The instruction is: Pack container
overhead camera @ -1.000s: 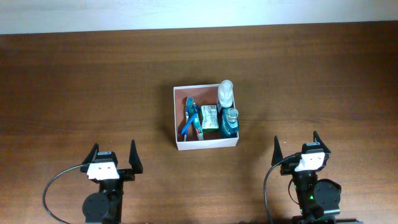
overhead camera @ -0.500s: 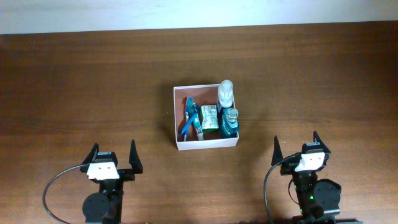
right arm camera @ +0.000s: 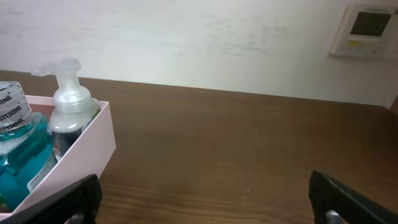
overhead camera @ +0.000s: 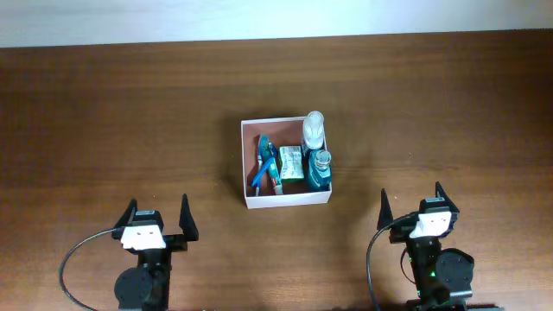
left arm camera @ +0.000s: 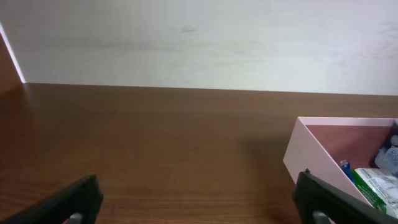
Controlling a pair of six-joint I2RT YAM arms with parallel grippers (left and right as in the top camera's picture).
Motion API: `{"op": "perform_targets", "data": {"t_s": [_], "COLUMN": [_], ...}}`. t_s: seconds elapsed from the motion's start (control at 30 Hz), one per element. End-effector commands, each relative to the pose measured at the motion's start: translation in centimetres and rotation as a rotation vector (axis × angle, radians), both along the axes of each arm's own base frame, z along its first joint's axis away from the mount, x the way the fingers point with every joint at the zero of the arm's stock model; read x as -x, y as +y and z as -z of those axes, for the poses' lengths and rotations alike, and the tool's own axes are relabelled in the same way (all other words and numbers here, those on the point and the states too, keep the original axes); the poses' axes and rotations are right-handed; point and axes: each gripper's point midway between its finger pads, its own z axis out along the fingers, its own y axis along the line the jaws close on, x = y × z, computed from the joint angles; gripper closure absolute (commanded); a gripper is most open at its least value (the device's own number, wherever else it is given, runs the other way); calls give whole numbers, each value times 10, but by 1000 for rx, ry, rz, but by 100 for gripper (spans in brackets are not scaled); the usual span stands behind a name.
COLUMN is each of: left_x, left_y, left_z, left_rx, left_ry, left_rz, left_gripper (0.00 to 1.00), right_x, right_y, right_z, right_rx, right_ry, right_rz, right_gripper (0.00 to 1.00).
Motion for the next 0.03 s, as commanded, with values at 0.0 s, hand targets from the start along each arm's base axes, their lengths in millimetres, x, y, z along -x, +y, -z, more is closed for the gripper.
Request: {"op": "perform_targets", "data": {"t_s": [0.0], "left_x": [0], "left_y": [-2], "left_z": [4], "left_rx": [-15], "left_ry": [5], "left_rz": [13], "left_gripper": [0], "right_x": [0], "right_y": [0], "right_z": [2], "right_rx": [-2], "right_ry": [1], "right_rz": [-4], "right_gripper": [2]}}
